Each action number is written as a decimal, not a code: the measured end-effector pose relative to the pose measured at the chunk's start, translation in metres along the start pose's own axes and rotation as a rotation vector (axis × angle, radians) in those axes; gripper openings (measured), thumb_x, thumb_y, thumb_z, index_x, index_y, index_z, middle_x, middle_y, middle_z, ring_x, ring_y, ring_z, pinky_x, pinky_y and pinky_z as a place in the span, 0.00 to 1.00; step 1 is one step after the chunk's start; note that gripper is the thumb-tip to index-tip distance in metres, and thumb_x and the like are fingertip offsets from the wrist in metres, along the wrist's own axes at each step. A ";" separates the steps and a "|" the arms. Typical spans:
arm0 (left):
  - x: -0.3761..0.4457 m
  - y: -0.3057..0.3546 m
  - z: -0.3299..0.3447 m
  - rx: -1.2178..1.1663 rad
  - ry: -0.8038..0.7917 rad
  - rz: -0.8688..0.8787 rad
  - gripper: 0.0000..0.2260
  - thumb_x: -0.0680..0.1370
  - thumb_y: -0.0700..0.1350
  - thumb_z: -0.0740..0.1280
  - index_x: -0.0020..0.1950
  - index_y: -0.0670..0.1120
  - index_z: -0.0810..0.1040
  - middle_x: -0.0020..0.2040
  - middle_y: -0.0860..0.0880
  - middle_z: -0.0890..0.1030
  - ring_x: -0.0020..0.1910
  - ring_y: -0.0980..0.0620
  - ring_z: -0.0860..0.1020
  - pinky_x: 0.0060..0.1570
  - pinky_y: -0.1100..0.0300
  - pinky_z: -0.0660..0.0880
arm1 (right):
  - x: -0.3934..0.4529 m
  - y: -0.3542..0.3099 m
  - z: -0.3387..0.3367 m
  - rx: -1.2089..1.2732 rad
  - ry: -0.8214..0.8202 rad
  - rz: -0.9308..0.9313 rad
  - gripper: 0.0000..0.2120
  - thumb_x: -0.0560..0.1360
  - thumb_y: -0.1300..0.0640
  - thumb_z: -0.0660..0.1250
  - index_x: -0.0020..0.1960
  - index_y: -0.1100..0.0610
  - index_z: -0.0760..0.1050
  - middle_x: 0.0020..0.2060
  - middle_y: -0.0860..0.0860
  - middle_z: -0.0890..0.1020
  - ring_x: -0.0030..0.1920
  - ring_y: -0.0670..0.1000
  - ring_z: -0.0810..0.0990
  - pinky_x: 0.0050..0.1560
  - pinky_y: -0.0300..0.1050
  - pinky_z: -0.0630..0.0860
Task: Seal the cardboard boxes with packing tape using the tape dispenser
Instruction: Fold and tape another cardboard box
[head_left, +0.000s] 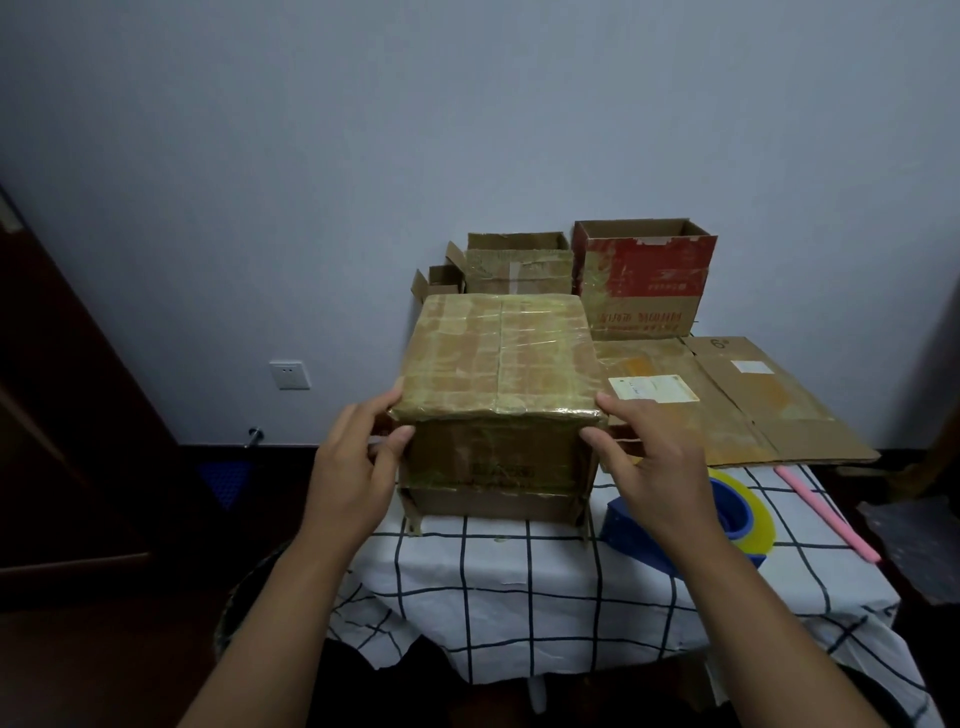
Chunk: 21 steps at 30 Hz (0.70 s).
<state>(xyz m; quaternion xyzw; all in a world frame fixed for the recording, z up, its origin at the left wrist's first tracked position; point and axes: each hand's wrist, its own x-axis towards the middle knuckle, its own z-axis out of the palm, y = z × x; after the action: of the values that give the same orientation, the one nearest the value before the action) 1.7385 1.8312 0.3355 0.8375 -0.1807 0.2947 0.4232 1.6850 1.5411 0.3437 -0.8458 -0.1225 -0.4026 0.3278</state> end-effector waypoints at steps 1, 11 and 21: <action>0.000 0.000 0.001 -0.009 -0.001 -0.016 0.16 0.79 0.40 0.68 0.66 0.49 0.76 0.53 0.53 0.76 0.51 0.67 0.74 0.47 0.76 0.70 | 0.000 -0.001 0.002 -0.023 0.012 -0.007 0.15 0.75 0.58 0.71 0.60 0.63 0.80 0.49 0.54 0.84 0.46 0.53 0.83 0.44 0.51 0.83; 0.008 0.004 -0.007 -0.133 -0.061 -0.149 0.12 0.78 0.42 0.70 0.58 0.56 0.79 0.49 0.59 0.80 0.49 0.67 0.77 0.41 0.78 0.70 | 0.000 -0.002 0.000 0.021 -0.083 0.057 0.17 0.75 0.59 0.73 0.63 0.60 0.78 0.50 0.48 0.77 0.45 0.47 0.79 0.42 0.45 0.82; 0.012 0.016 -0.011 -0.097 -0.038 -0.180 0.09 0.76 0.41 0.72 0.52 0.53 0.79 0.45 0.57 0.80 0.46 0.68 0.77 0.40 0.77 0.70 | 0.004 -0.009 0.002 -0.003 -0.064 0.120 0.12 0.77 0.59 0.71 0.59 0.59 0.80 0.48 0.47 0.78 0.43 0.38 0.75 0.43 0.25 0.71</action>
<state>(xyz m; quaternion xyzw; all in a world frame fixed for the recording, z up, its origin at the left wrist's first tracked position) 1.7350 1.8308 0.3577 0.8343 -0.1268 0.2305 0.4846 1.6848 1.5486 0.3498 -0.8646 -0.0815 -0.3552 0.3459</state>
